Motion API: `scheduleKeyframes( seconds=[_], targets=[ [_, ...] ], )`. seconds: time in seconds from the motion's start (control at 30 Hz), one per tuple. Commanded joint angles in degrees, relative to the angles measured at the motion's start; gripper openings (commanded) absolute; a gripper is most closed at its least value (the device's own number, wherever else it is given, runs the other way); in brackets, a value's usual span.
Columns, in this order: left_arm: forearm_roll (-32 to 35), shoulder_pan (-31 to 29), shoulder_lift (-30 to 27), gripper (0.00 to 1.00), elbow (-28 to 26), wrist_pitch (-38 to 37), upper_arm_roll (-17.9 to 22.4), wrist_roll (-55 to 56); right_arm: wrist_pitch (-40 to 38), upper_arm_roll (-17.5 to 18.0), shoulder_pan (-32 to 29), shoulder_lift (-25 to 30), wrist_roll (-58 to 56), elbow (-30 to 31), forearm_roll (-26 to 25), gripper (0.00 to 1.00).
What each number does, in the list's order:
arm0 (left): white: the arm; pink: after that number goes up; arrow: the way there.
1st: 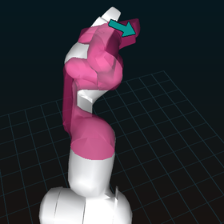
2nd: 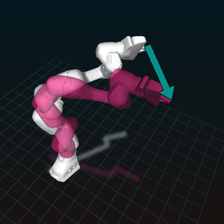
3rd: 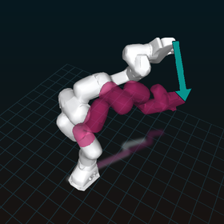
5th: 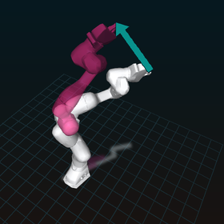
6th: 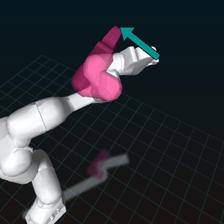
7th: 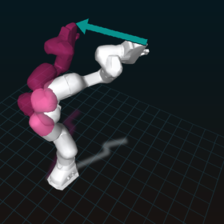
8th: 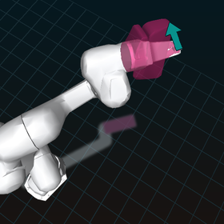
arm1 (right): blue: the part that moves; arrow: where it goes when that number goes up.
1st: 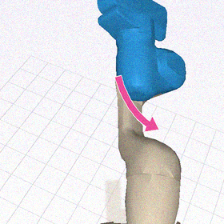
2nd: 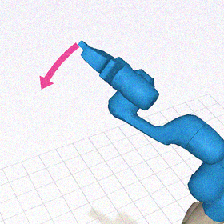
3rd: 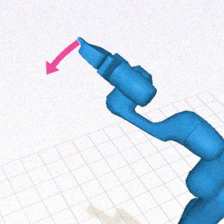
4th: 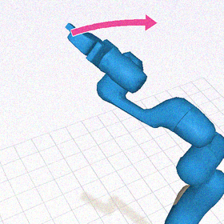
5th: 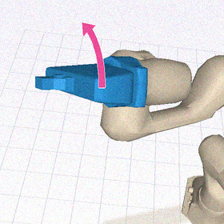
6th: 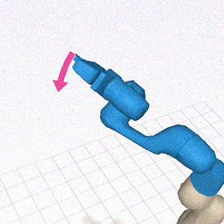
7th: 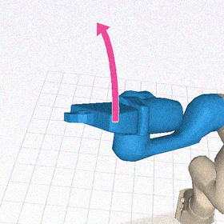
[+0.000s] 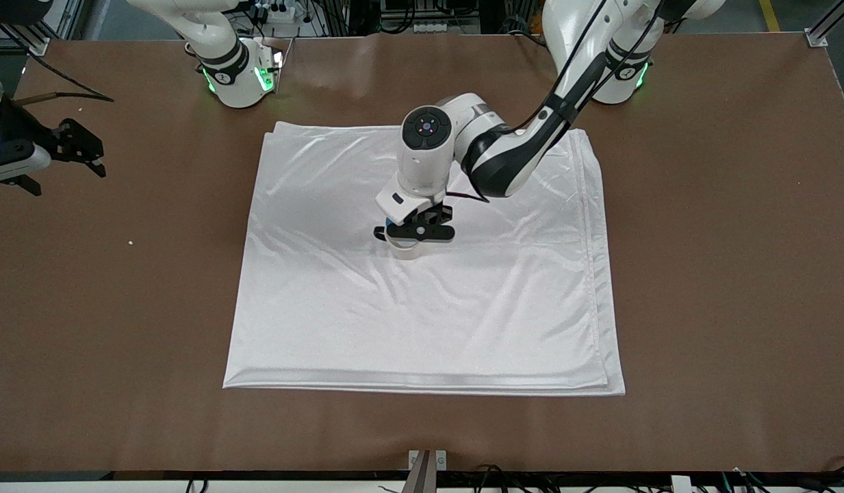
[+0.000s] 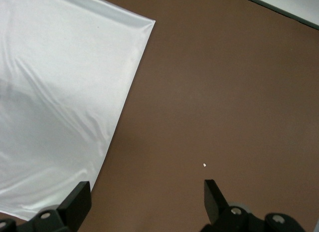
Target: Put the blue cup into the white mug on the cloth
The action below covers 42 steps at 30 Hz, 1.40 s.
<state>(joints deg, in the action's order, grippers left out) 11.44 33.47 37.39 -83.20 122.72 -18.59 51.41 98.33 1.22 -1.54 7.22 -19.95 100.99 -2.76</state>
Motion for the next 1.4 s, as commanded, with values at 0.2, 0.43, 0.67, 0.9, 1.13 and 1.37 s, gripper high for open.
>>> scheduleKeyframes(
  seconds=[0.2,0.43,0.67,0.9,1.13,1.37],
  targets=[
    [1.13,1.51,1.72,0.0,1.29,0.24,0.48,1.59,-1.82,0.8,-0.57,-2.12,6.77,-3.61,0.38,1.0],
    [1.22,2.04,3.03,0.0,1.46,0.42,0.57,1.94,-1.74,0.8,-0.57,-3.61,16.5,-4.93,1.17,1.0],
    [0.96,2.04,3.83,0.0,1.37,1.38,0.57,3.08,-1.74,0.71,-1.27,-3.79,21.97,-4.93,1.09,1.0],
    [0.96,1.95,3.83,1.0,1.46,1.38,0.74,4.22,0.2,0.62,-2.67,-5.02,24.34,-4.49,0.65,1.0],
    [0.87,1.69,3.39,1.0,1.55,1.38,0.83,4.14,0.46,0.54,-3.2,-4.58,24.43,-3.34,0.38,1.0],
    [0.96,1.34,2.25,1.0,1.64,1.38,0.92,4.14,0.64,0.54,-4.26,-4.76,24.43,-3.34,0.38,1.0]
  ],
)
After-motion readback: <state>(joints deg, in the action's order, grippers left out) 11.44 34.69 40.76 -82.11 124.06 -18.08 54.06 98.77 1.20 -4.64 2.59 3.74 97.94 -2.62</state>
